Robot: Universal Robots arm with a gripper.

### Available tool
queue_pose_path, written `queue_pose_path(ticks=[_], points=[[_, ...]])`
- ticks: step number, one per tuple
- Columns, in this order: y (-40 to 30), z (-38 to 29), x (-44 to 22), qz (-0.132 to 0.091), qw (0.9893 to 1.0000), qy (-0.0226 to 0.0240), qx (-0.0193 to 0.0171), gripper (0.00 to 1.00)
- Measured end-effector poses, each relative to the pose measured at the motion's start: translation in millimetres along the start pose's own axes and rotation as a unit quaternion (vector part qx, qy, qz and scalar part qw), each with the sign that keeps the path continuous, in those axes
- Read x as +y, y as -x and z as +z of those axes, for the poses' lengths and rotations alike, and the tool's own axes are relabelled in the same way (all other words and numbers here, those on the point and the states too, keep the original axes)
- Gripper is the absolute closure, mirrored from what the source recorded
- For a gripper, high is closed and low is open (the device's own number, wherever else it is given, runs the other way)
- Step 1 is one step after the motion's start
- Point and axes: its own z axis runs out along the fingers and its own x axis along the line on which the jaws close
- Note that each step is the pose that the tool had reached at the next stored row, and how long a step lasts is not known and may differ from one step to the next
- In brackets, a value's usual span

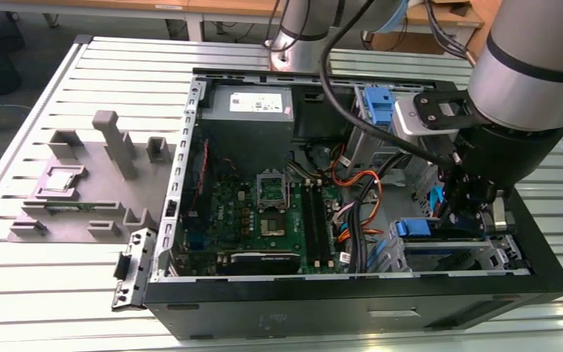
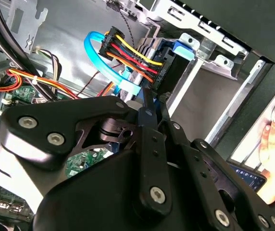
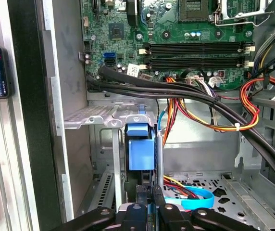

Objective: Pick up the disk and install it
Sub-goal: 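Insert the second disk wire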

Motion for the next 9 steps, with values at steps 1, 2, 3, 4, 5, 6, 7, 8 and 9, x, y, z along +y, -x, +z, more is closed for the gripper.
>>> queue_pose_path(ticks=[1, 2, 3, 4, 5, 6, 7, 8, 9], points=[[0.0, -0.1, 0.0, 0.0, 1.0, 0.0, -0.001, 0.84], [0.0, -0.2, 0.0, 0.0, 1.0, 0.0001, -0.0022, 0.84], [0.0, -0.4, 0.0, 0.001, 1.0, 0.0001, -0.0036, 0.84], [0.0, -0.5, 0.0, 0.001, 1.0, 0.0001, -0.0053, 0.84], [0.0, -0.5, -0.1, 0.001, 1.0, 0.0001, -0.007, 0.84], [0.0, -0.5, -0.1, 0.002, 1.0, 0.0002, -0.0087, 0.84], [0.0, -0.6, -0.1, 0.002, 0.9999, 0.0002, -0.0105, 0.84], [-0.1, -0.6, -0.1, 0.002, 0.9999, 0.0003, -0.0121, 0.84], [-0.1, -0.5, -0.1, 0.002, 0.9999, 0.0003, -0.0125, 0.84]])
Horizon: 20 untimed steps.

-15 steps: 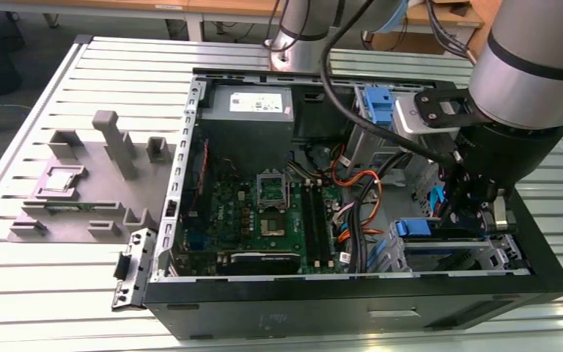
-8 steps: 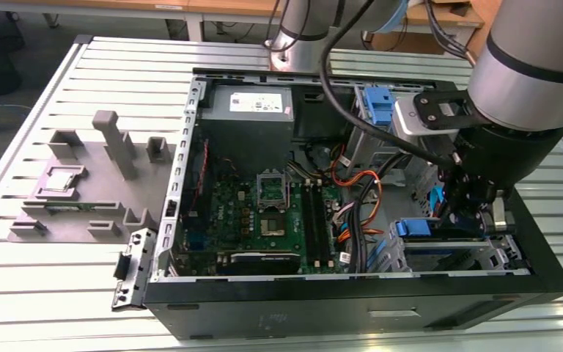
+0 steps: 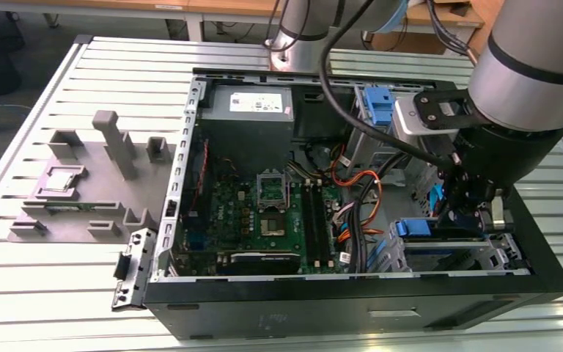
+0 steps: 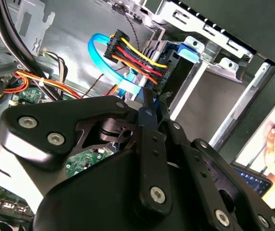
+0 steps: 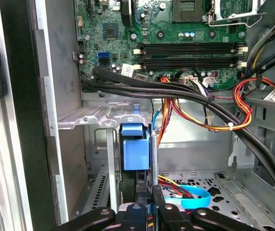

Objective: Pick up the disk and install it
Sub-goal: 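Insert the second disk wire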

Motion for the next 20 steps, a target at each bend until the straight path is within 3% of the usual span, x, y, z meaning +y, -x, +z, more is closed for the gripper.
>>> queue_pose_path(ticks=[11, 20], points=[[-1.9, 1.0, 0.1, -0.001, 1.0, 0.0, -0.0003, 0.84], [-3.6, 5.8, 0.9, -0.001, 1.0, 0.0001, -0.0015, 0.84]])
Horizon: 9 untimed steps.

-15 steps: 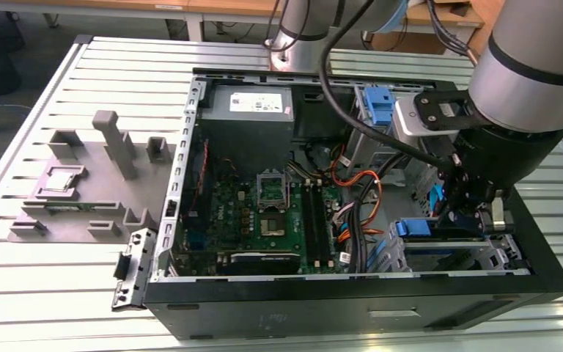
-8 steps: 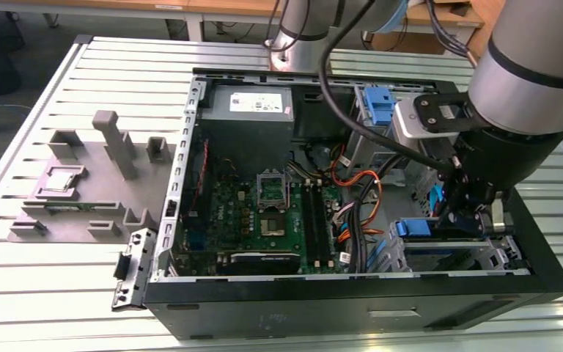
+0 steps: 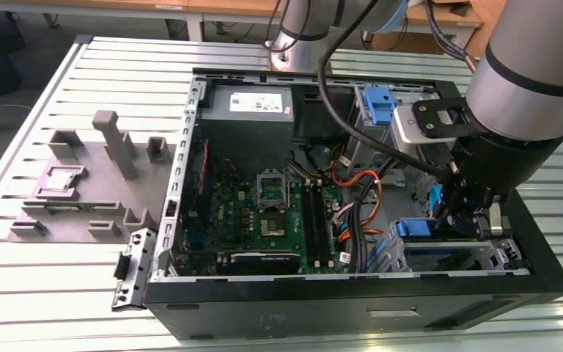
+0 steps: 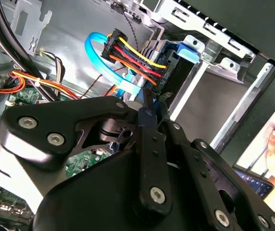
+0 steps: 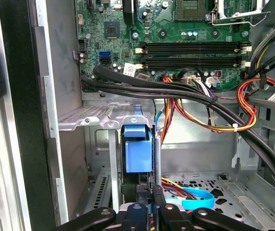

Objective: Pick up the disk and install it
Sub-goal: 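Insert the second disk wire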

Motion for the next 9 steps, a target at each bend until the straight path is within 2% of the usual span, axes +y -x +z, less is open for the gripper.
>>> queue_pose_path(ticks=[5, 6, 7, 9], points=[[-0.3, 0.2, 0.0, 0.0, 1.0, 0.0, -0.0002, 0.84], [-0.3, 0.2, 0.0, 0.0, 1.0, 0.0, -0.0002, 0.83], [-0.4, 0.2, 0.0, 0.0, 1.0, 0.0, -0.0003, 0.77], [-0.4, -0.1, 0.0, 0.0, 1.0, 0.0, -0.0004, 0.77]])
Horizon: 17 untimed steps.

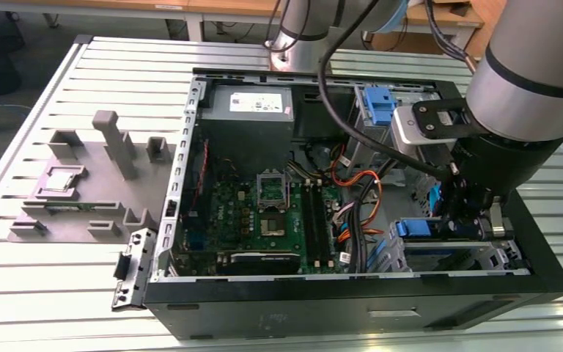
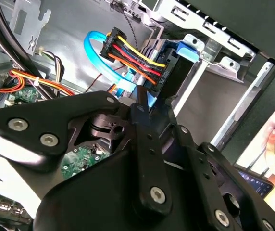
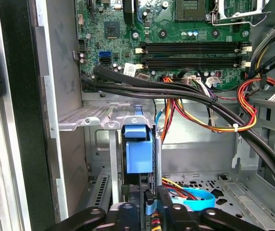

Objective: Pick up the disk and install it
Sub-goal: 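Insert the second disk wire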

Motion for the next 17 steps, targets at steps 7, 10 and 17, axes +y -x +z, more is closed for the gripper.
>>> queue_pose_path(ticks=[7, 10, 17], points=[[0.3, -9.5, -1.7, 0.0, 1.0, 0.001, 0.0, 0.7], [0.4, -16.4, -3.0, 0.0, 1.0, 0.0022, 0.0001, 0.7], [0.6, -24.2, -4.4, 0.0, 1.0, 0.0047, 0.0001, 0.71]])
